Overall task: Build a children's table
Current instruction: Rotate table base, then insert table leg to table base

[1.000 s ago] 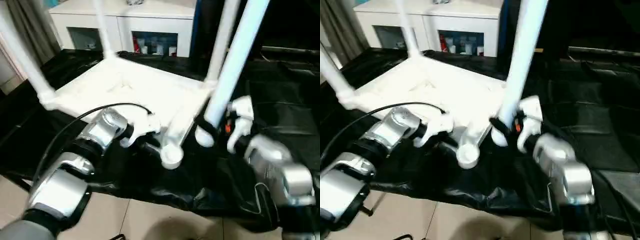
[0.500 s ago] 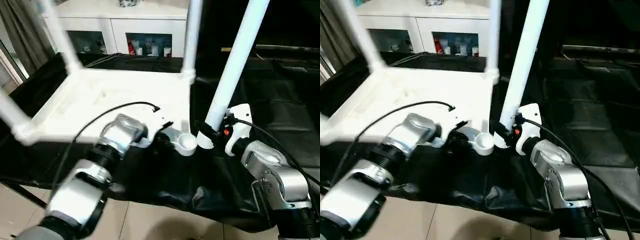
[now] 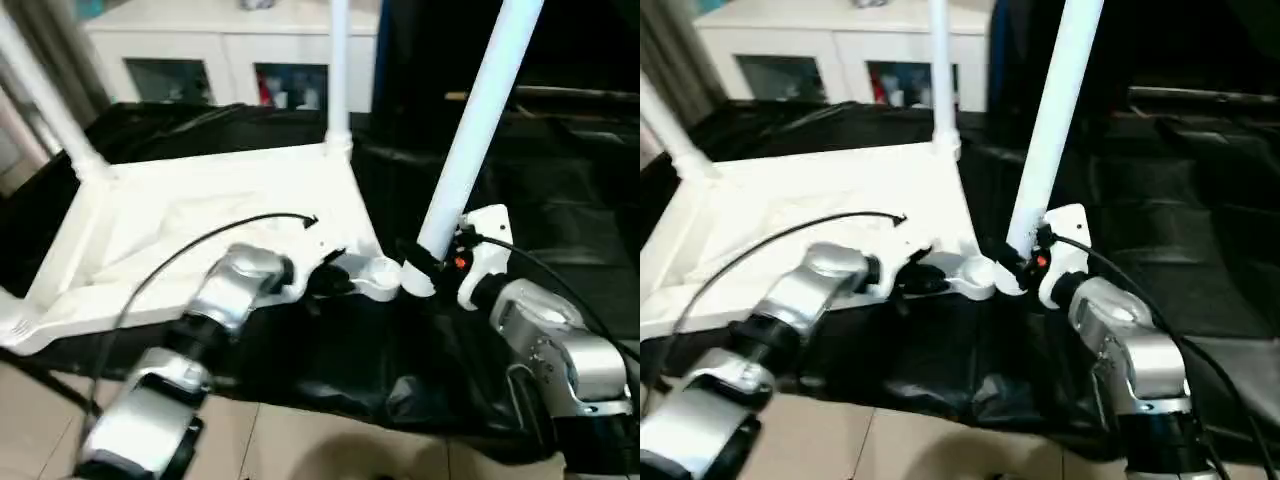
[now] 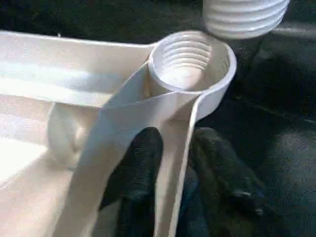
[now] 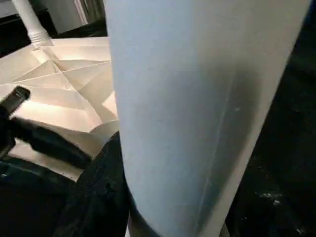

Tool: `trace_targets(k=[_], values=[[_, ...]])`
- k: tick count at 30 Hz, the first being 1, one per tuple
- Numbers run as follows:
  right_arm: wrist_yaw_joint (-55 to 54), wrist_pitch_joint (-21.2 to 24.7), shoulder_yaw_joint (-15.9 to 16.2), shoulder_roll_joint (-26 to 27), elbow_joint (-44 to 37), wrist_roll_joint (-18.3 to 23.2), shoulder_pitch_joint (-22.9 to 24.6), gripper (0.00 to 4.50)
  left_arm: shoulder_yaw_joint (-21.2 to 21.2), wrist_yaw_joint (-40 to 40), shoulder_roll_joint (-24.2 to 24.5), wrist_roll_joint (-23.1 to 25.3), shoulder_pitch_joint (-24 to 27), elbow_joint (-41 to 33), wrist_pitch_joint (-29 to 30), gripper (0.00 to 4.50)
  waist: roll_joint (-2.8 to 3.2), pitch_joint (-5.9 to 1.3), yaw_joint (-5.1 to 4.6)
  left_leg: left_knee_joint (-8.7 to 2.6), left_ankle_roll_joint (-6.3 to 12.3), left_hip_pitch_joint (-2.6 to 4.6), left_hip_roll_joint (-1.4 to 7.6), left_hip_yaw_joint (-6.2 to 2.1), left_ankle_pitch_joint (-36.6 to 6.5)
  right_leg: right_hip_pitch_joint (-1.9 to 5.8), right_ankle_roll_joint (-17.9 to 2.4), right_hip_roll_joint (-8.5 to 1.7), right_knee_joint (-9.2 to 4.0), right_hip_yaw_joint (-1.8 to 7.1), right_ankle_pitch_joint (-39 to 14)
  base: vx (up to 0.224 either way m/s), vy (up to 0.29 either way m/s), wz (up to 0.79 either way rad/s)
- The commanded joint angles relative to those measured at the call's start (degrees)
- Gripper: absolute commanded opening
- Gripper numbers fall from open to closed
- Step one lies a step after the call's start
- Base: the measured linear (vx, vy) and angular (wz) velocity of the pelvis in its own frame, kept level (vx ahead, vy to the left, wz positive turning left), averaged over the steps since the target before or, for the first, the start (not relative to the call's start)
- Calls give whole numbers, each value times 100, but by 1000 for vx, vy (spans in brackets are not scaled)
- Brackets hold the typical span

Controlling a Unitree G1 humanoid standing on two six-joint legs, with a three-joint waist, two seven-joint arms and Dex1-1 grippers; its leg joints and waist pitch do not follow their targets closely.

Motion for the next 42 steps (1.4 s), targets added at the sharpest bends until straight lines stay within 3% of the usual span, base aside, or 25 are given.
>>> trace_targets(k=[1,8,13,22,23,27,29,42], values=[[34,-26,-34,-60,-226,-2,0,193,45,-104,55,-40,-113,1,-140,151,-40,-381,10,-369,577,-55,65,11,-578,425,-587,-314,-460,302,-1744,0,0,0],[168,18,-17,-123,-221,59,-77,193,-115,-555,215,50,-328,780,-1052,163,-33,-385,5,-363,532,-73,31,12,-530,449,-503,-311,-457,304,-1733,0,0,0],[184,39,-48,-166,-253,63,-45,193,-196,-628,143,87,-364,1007,-1075,163,-18,-396,-7,-355,570,-63,50,17,-476,446,-607,-313,-438,310,-1588,0,0,0],[174,99,-66,-176,-407,68,31,193,-90,-391,29,128,-547,1691,-1405,163,24,-404,-20,-342,588,-76,22,15,-458,466,-535,-297,-453,293,-1644,0,0,0],[176,102,-60,-182,-415,63,37,193,-68,-394,23,108,-558,1710,-1399,127,19,-404,-21,-343,595,-76,27,16,-456,463,-541,-296,-458,293,-1629,0,0,0],[181,130,-68,-165,-452,96,40,193,-87,-419,49,136,-631,1884,-1543,108,39,-398,-20,-343,598,-65,19,19,-513,459,-554,-295,-470,287,-1696,0,0,0],[185,130,-70,-164,-463,93,52,193,-63,-404,41,137,-671,1981,-1601,80,28,-396,-21,-349,583,-64,24,15,-546,461,-517,-295,-478,284,-1756,0,0,0],[223,122,-38,-147,-419,90,34,193,-28,-565,126,131,-598,2066,-1740,0,-4,-406,-19,-344,621,-83,31,13,-406,468,-563,-307,-441,299,-1612,0,0,0]])
